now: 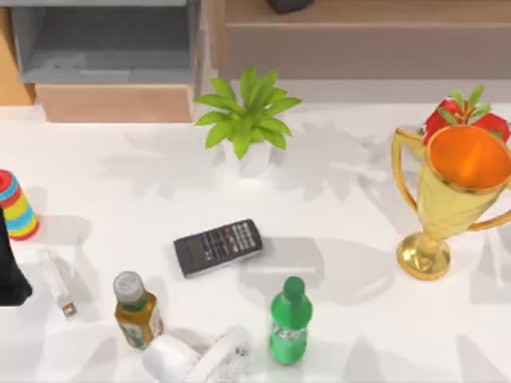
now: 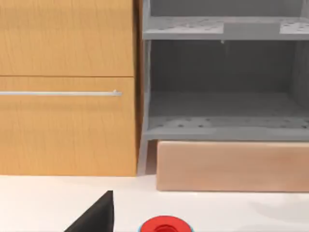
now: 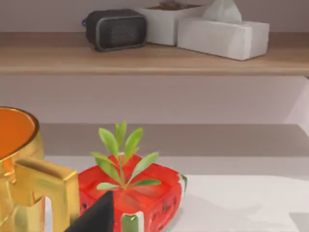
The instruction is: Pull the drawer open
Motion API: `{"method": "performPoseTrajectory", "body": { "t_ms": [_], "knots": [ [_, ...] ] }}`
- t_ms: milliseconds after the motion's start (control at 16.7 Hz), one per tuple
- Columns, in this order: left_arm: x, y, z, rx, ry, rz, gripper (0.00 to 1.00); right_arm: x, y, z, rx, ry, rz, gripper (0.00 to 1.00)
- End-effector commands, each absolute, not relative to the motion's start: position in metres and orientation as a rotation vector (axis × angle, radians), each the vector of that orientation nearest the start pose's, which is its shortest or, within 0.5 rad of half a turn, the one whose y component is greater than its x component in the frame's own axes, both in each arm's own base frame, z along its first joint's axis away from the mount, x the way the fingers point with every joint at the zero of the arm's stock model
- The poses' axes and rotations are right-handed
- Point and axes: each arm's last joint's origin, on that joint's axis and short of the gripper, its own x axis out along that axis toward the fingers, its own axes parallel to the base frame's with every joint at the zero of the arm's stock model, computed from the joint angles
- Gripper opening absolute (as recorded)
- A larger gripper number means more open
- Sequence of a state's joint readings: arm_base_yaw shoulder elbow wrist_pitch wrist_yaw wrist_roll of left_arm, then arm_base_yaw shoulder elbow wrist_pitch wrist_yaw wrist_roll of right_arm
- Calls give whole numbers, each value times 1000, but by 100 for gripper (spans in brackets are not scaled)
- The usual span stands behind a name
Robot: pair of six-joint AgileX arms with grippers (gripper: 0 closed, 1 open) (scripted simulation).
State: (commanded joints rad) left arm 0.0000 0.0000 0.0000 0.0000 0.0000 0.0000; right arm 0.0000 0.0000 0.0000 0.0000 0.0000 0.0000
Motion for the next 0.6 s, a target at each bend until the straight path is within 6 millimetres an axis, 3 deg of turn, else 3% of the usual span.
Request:
{"method": "performPoseTrajectory", "body": {
  "t_ms": [240,600],
  "knots": [
    [106,-3,169,0,-13,0,100,106,-1,160,0,0,0,100],
    [127,-22,228,-8,-35,-2,100,106,-1,160,0,0,0,100]
  ]
}}
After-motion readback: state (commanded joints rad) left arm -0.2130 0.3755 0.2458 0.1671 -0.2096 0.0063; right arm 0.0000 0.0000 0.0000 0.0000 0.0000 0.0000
